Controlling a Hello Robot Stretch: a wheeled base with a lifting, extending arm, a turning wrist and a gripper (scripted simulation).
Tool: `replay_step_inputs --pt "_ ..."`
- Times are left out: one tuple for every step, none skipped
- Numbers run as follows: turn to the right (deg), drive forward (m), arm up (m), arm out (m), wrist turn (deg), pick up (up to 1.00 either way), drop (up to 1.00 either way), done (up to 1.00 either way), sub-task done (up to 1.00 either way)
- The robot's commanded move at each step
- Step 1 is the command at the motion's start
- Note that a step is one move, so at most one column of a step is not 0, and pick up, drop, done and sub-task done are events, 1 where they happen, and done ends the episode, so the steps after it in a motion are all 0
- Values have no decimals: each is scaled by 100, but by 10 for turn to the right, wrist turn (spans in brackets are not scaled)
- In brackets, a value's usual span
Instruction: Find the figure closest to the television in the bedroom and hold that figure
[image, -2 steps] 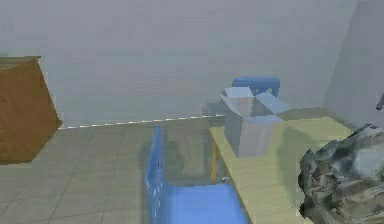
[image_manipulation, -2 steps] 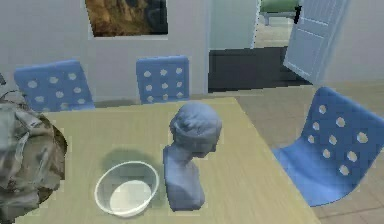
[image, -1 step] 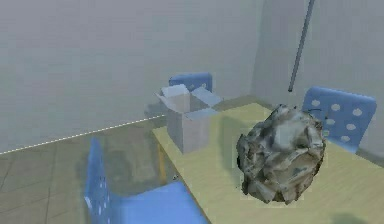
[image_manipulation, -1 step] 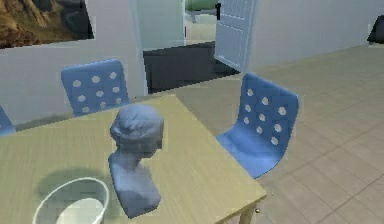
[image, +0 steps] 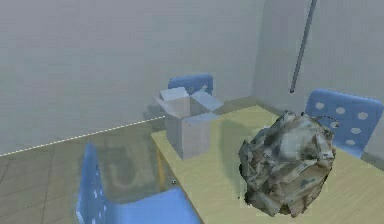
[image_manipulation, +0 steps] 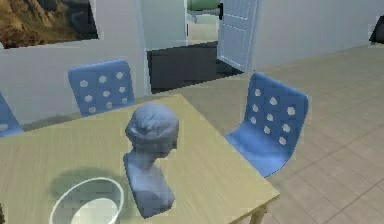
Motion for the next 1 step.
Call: replay_step_inputs --pt "0 0 50 0 0 0 0 0 0"
